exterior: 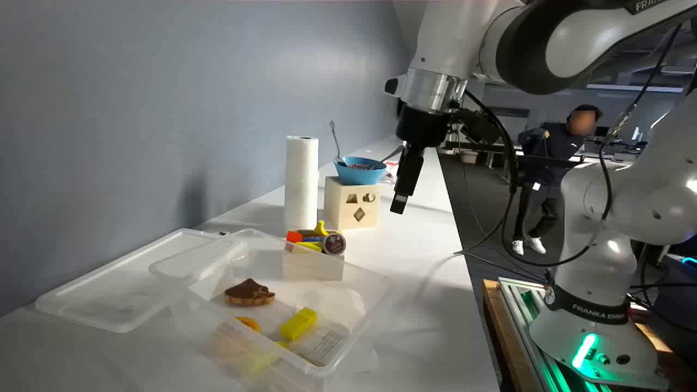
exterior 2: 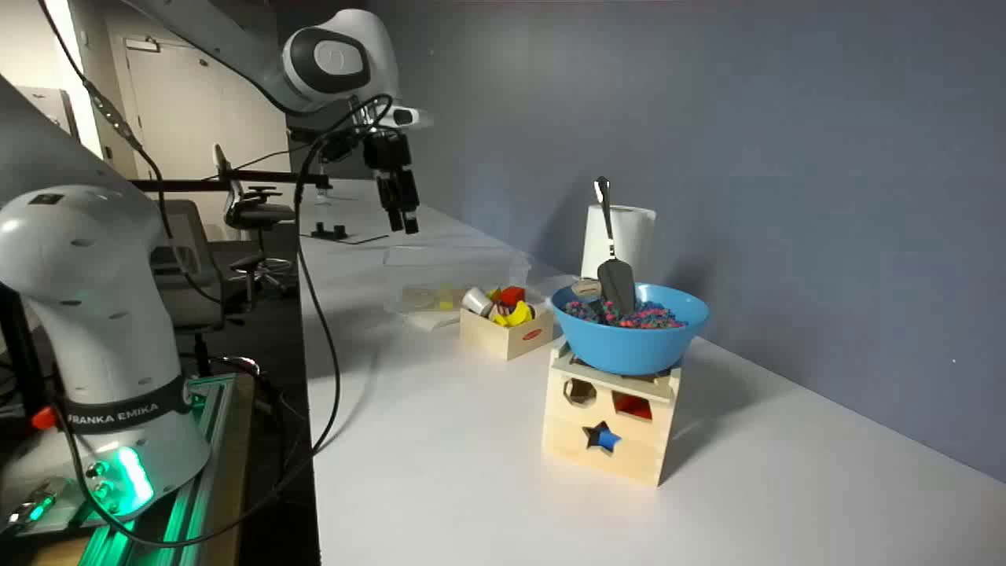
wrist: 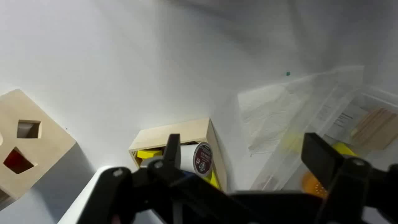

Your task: Move the coffee capsule to the storage bin

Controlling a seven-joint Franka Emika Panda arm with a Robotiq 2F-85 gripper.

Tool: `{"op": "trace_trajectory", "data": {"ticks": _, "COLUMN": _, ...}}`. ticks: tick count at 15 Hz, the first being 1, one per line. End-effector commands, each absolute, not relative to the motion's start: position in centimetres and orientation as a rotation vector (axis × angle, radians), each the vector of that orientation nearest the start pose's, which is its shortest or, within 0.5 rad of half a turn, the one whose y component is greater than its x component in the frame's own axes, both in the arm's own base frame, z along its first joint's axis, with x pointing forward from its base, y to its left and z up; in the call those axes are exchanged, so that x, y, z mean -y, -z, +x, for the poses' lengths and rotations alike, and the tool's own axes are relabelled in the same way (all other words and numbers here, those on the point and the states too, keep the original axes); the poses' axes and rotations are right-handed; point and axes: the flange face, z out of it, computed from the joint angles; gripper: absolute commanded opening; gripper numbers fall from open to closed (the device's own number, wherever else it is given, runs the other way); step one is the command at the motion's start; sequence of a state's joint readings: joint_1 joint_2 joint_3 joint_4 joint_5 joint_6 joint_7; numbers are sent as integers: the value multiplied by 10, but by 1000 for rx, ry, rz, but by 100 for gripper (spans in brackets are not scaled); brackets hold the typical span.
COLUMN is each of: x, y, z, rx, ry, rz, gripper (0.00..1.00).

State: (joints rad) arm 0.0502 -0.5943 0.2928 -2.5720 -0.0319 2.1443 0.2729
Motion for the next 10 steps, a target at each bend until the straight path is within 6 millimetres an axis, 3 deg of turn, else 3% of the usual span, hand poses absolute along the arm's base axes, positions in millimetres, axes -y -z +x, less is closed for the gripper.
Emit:
{"op": "trace_trajectory", "data": {"ticks": 1, "x": -131, "y": -465, "z": 362, "rx": 81, "ry": 314, "rz": -3267, "gripper": 100}}
{"op": "trace_trajectory", "data": {"ticks": 5, "x": -132, "y": -464, "z": 364, "rx": 84, "ry": 313, "rz": -3261, "gripper": 100}}
{"op": "trace_trajectory", "data": {"ticks": 10, "x": -138, "y": -447, "z": 401, "rx": 118, "ry": 402, "rz": -3210, "gripper": 100}}
